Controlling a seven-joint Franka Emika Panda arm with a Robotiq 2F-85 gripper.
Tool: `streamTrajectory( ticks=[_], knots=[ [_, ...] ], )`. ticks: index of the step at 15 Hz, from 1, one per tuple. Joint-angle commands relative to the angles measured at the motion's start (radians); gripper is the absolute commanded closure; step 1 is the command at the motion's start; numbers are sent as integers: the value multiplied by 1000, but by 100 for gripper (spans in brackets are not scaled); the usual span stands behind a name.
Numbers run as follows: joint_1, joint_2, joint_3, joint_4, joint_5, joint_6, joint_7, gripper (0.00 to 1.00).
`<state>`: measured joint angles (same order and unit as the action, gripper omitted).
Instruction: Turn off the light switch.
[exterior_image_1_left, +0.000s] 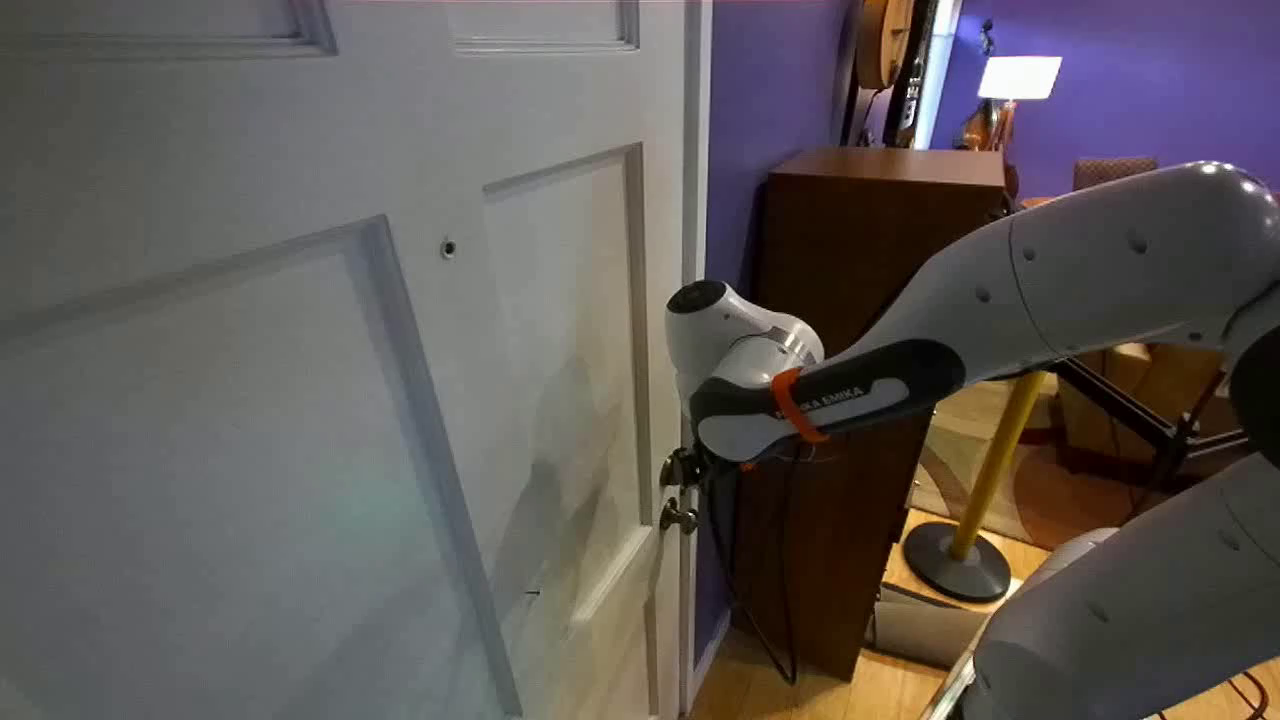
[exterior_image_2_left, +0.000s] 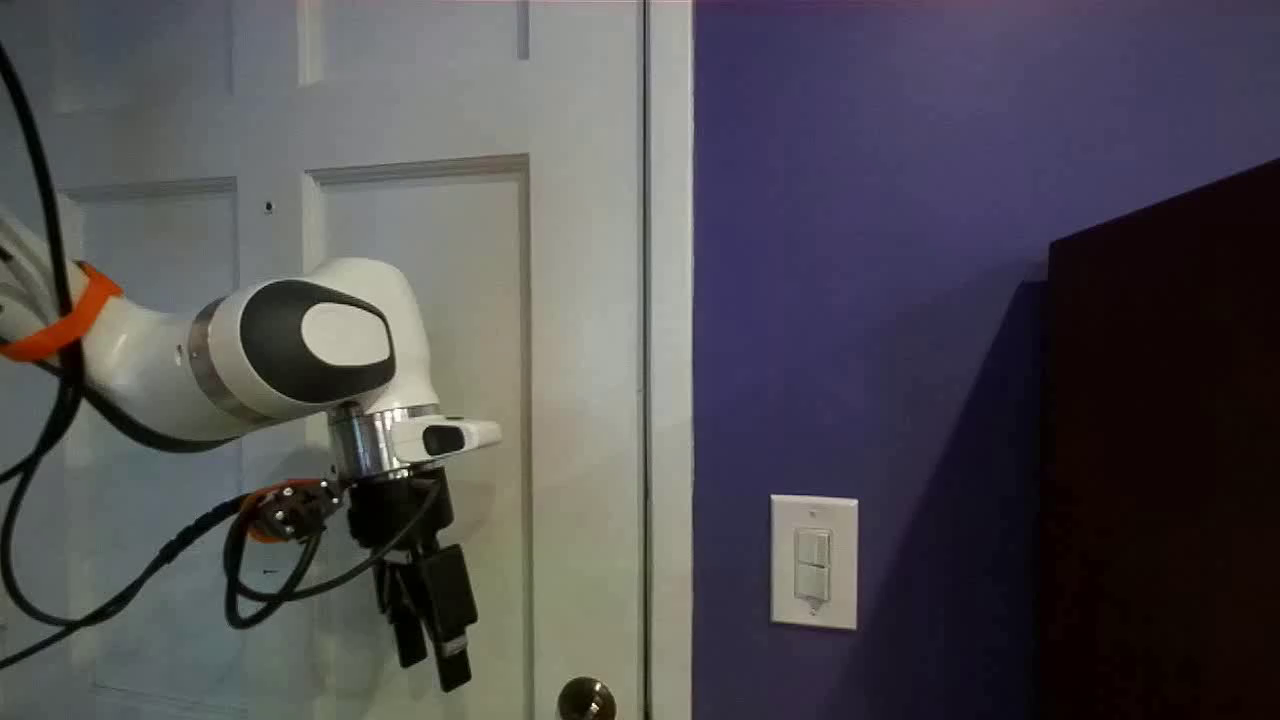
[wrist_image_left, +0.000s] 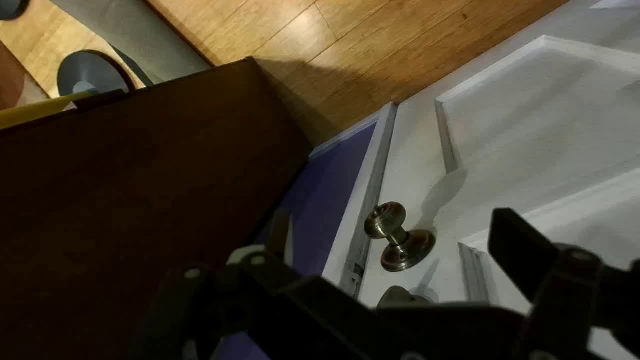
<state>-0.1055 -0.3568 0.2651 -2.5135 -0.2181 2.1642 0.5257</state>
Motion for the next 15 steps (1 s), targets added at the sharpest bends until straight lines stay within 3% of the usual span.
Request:
streamTrajectory(
  ticks=[1, 9, 15],
  knots=[
    [31, 3, -30, 2, -12, -4, 9, 0],
    [16, 27, -36, 17, -39, 12, 35, 0],
    [-30, 58, -164, 41, -33, 45, -34, 0]
  ],
)
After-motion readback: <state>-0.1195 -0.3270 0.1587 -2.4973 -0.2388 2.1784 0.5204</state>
